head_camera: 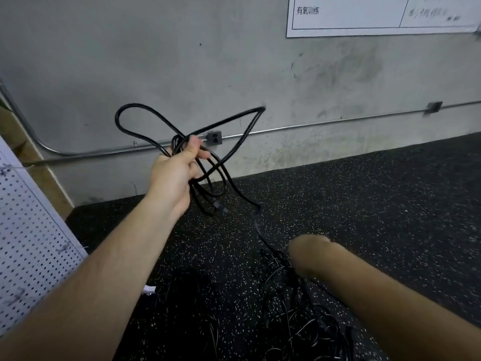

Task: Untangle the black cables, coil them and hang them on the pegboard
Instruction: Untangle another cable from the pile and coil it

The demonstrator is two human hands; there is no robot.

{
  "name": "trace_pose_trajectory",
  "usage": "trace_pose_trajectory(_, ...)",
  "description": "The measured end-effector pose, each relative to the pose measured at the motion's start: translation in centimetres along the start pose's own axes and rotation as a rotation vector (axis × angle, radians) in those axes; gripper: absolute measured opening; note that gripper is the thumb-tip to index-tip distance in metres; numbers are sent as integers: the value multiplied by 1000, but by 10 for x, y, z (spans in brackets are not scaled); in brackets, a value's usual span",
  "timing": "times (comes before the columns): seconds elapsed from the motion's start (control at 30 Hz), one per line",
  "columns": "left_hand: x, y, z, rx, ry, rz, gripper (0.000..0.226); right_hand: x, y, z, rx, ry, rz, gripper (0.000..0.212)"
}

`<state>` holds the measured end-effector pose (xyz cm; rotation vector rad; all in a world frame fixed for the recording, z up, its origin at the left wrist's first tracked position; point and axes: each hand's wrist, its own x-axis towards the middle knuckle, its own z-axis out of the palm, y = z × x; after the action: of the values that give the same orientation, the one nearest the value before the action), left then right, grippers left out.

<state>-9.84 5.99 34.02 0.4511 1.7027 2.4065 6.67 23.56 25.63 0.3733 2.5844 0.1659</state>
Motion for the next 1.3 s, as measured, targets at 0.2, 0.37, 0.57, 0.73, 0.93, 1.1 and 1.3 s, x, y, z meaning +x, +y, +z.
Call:
trace_pose_trajectory(0.2,-13,-15,15,90,-149,-93,26,4,-2,-34,729,479,-103,56)
trace_pose_trajectory(0.37,-15,-14,15,105,-154,-145,24,0,-20,-38,987,386,-298,27)
trace_pose_trajectory(0.57,-16,-11,10,19,-265,-220,34,3,-17,-36,1196,453,-390,34)
trace_pose_trajectory(0.73,-22,-12,15,44,-313,-248,22,4,-33,-29,1117,485,-458,13)
trace_pose_trajectory(0.93,-14,1,3,211,-389,-231,28,-4,-6,-35,1307,698,-239,16)
trace_pose_trajectory(1.1,-7,3,-10,448,-416,-328,28,-8,31,-46,1640,847,-90,18)
trace_pose_trajectory(1.3,1,1,-14,291,-270,-288,28,-8,42,-41,1469,786,-41,25)
